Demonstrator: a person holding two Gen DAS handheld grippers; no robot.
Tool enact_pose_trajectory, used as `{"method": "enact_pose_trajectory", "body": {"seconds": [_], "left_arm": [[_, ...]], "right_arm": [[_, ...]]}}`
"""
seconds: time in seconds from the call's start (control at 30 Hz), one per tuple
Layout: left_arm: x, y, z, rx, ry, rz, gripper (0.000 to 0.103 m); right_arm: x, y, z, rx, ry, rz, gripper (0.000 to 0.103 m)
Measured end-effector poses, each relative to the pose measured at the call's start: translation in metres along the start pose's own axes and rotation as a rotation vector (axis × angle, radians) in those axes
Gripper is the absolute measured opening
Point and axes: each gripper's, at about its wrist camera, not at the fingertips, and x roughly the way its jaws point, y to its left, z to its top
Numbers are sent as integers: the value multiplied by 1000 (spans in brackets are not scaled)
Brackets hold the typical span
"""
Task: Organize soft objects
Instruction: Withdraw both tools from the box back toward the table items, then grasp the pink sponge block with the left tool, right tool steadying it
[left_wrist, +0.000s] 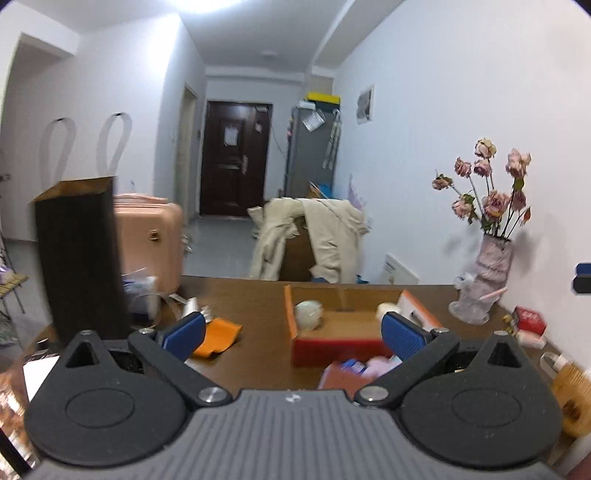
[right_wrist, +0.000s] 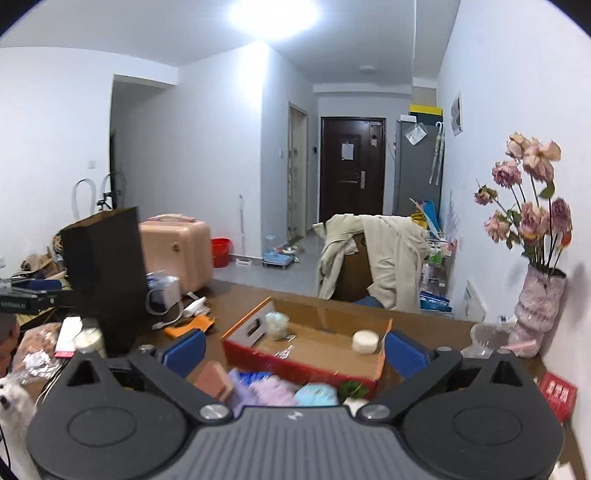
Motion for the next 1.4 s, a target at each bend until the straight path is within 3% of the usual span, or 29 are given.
{"method": "enact_pose_trajectory", "body": {"seconds": [0.2,0.3,0.47,0.53,0.83,1.13,1.27,1.4], "left_arm": [[-36,17,-76,-37,25,21,103],[-45,21,-109,-88,41,37,103],[-36,14,-128,-28,78,26,103],[-33,12,-131,-39,65,20,103],[5,3,-141,-77,104,5,103],[101,0,-153,-242,176,-67,103],[153,8,-154,-351,247,-99,102],[189,18,-155,-436,308,-141,91]], "right_arm": [[-15,34,-86,26,1,4,103],[-16,49,-138,84,2,-50,103],[-12,75,-198,-1,17,-95,103],[-6,79,-200,-48,51,-65,103],[13,72,-188,-71,-18,-77,103],[103,71,-147,-71,7,-6,100],[160,79,-123,-94,27,70,86],[218,87,-105,-99,80,126,73]]}}
